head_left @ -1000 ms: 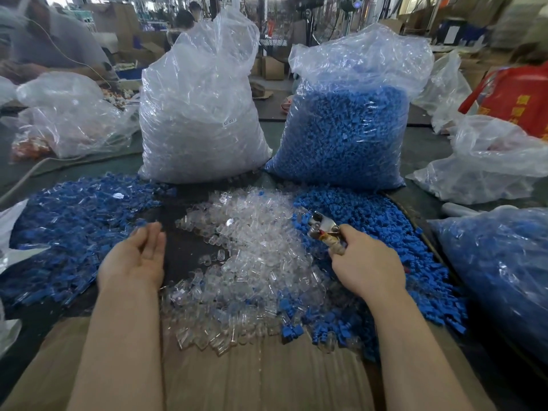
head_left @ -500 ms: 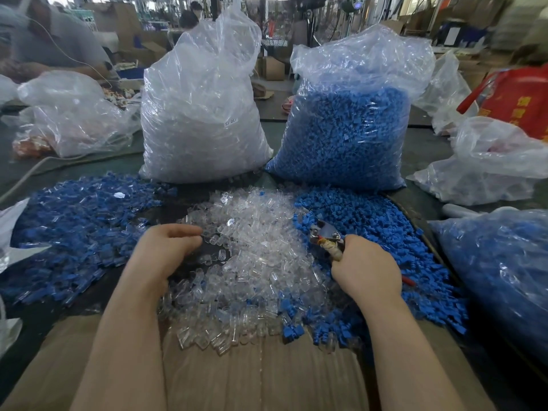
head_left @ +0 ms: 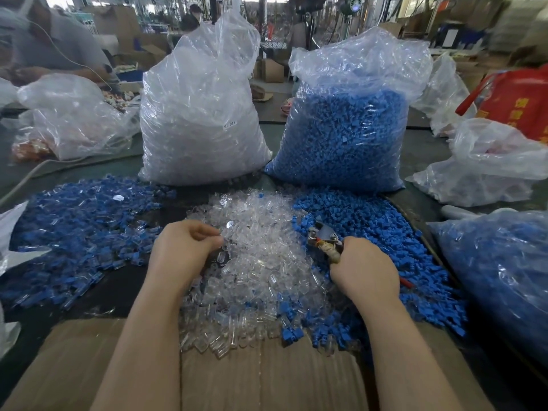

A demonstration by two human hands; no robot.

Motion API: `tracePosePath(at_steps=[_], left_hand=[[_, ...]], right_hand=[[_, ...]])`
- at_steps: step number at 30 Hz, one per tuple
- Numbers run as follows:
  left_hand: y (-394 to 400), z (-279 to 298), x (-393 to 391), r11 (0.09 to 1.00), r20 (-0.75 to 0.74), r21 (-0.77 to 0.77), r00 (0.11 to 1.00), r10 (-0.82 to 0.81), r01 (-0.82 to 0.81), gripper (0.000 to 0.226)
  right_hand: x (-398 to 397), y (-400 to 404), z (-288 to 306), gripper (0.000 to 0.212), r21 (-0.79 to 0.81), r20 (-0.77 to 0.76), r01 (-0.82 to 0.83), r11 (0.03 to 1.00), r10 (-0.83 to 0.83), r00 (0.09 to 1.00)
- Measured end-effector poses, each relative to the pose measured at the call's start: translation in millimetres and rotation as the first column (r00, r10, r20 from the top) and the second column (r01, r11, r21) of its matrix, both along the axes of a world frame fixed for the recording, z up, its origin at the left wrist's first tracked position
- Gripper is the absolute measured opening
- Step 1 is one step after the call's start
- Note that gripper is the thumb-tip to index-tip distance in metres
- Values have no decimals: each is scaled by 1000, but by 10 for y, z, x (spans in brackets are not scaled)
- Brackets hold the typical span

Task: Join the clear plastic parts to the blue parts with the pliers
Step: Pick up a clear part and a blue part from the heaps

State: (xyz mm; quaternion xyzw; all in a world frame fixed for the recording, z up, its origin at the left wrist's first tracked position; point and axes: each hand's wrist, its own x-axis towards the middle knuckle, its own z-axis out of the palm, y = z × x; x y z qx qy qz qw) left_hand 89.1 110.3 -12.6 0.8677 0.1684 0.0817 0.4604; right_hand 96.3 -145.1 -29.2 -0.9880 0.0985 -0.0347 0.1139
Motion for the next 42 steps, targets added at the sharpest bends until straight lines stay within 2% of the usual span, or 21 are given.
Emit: tracePosePath(at_steps=[2,4,7,11,16,19,21,24,27,31,35,42], left_hand=[[-86,67,2,970,77,-242,997,-15,33,8],[-191,121,1,910,122,-402,991,-54,99,11],[-319,178,-4,805,149,-566,983,-111,176,16],[-417,195,8,677,112,-711,981,-156,189,24],[-482,177,21,666,104,-725,984,-144,175,20],[-524,175,22,671,95,-725,987,-131,159,35],[-558,162,26,687,85,-713,990,-114,140,30],[-614,159,20,722,90,-681,992,-86,124,23],[-672,167,6,762,131,-633,989,-65,134,25],[-762,162,-18,783,187,-614,982,20,101,26],[-861,163,-33,783,222,-612,974,36,110,23],[-967,160,-55,756,249,-638,968,24,146,16]], right_hand=[[1,2,0,28,-11,-10,-4,1000,4,1000],[2,5,1,26,-3,-7,-8,1000,8,1000],[1,17,4,23,13,4,-10,1000,9,1000],[10,6,12,25,-2,-13,0,1000,0,1000],[-2,-10,6,26,9,28,11,1000,-12,1000],[2,-28,21,22,17,69,22,1000,-23,997],[6,-29,36,18,37,109,21,999,-25,994],[20,-13,73,18,188,169,-15,982,-18,985],[34,25,116,15,408,240,-93,908,-8,971],[7,109,152,16,633,308,-180,753,-32,951],[-28,163,198,16,742,347,-254,620,-30,938],[-81,215,255,12,811,410,-359,463,-11,912]])
